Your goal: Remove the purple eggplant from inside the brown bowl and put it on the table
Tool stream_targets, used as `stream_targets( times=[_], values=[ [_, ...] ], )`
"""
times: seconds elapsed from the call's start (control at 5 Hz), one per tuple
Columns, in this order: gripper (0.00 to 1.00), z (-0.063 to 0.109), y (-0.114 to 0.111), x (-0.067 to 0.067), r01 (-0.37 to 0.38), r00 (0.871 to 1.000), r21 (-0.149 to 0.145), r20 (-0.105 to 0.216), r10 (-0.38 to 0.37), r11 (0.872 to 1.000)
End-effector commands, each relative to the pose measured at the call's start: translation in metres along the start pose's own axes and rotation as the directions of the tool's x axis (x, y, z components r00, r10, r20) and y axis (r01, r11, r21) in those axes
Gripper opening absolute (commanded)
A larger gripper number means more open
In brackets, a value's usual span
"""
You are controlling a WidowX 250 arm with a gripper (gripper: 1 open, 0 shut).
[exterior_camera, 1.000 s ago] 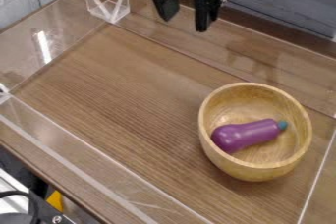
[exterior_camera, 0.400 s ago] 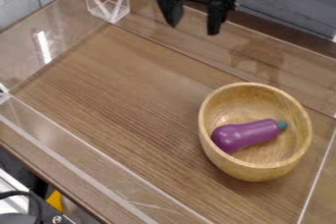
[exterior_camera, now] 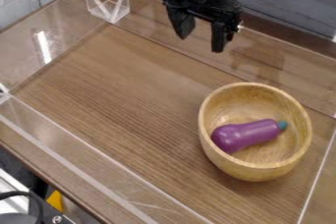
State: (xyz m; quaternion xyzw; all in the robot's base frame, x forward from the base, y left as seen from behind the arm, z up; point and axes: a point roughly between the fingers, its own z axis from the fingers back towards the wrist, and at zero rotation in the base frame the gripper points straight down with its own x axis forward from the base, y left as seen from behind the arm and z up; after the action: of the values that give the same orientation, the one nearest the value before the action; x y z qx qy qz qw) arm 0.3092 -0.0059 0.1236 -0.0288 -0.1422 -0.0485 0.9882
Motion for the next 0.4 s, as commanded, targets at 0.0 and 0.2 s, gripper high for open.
stream_targets(
  times=[0.0, 0.2],
  values=[
    [1.0, 0.003, 0.003, 0.007, 0.012, 1.0, 0.0, 0.017, -0.012, 1.0],
    [1.0, -0.002, 0.003, -0.003, 0.042, 0.999, -0.015, -0.005, -0.042, 0.999]
  ],
)
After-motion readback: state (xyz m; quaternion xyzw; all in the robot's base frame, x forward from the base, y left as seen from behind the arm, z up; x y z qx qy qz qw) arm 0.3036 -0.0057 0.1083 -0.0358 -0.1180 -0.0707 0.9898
